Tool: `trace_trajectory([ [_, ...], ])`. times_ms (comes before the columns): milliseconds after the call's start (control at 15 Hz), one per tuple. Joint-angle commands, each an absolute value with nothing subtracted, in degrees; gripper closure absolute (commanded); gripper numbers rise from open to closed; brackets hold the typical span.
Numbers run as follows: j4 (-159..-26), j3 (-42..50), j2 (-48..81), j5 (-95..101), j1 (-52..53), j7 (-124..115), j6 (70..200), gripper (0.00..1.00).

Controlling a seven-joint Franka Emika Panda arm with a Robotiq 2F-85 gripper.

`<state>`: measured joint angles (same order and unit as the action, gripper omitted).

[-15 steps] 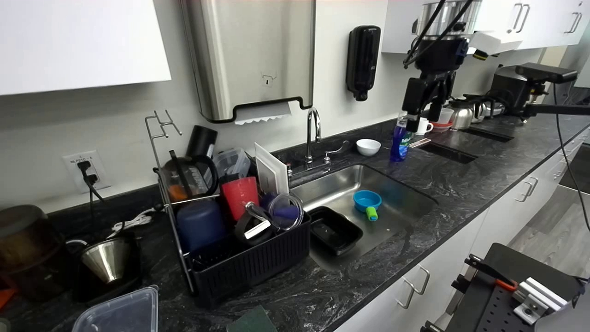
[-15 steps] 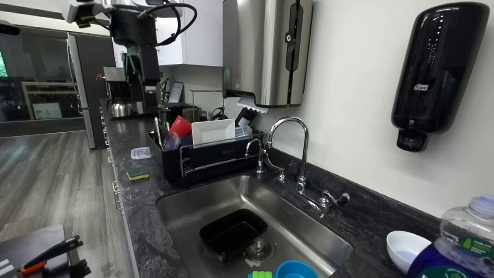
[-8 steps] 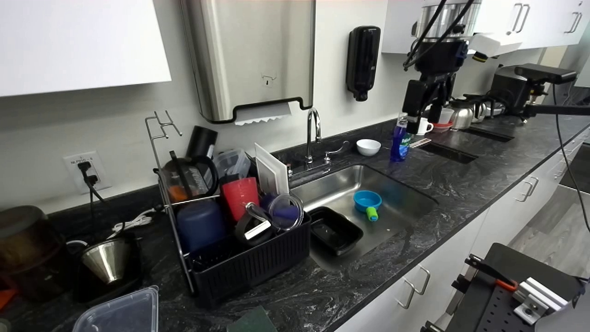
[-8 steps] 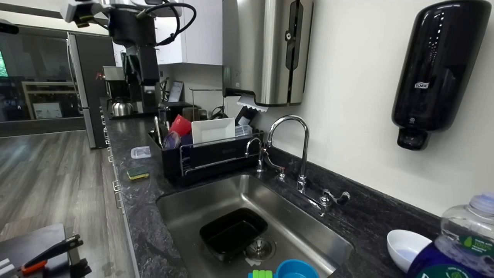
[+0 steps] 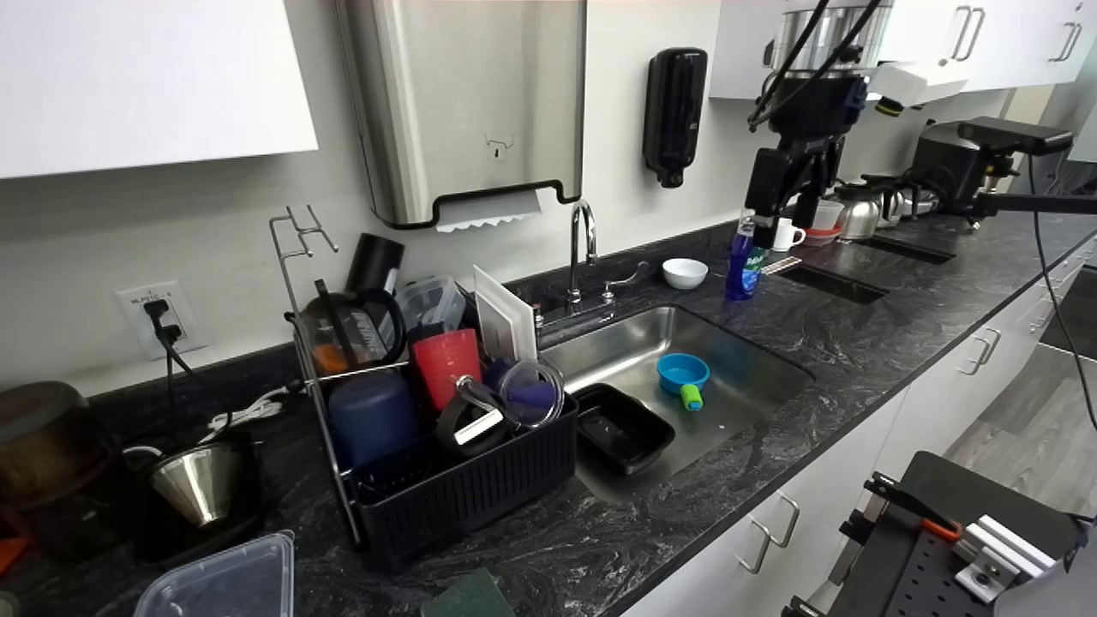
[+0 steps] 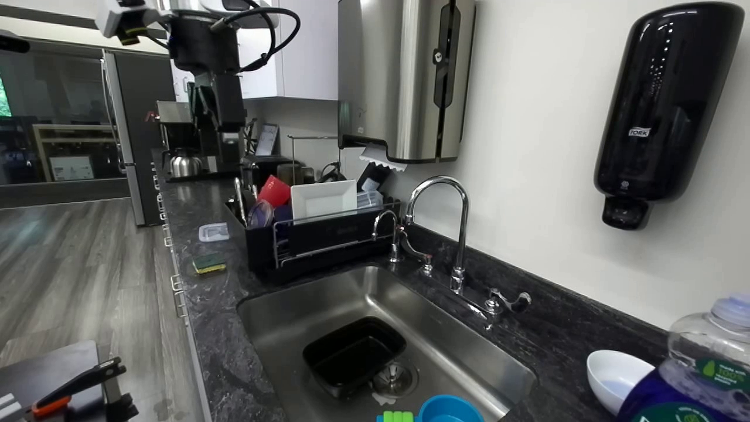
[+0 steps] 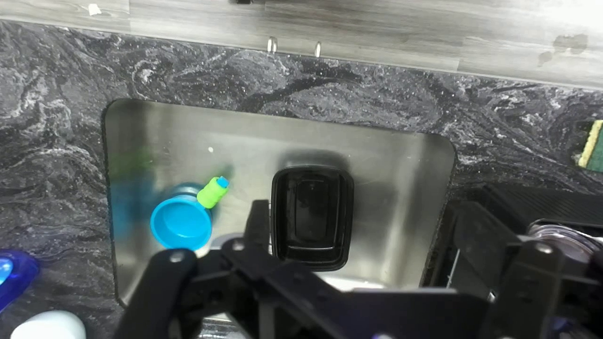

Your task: Put the black dish in the sink onto the rack

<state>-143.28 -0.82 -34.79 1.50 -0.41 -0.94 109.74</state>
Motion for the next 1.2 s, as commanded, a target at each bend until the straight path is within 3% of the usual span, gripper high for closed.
trace_trajectory([
  [0,-141.38,-1.93,-28.11,1.9,-0.1,-2.31,114.79,0.0],
  [1133,-140.39,-0.76,-10.96,1.13,0.0,-2.01,131.75,0.0],
])
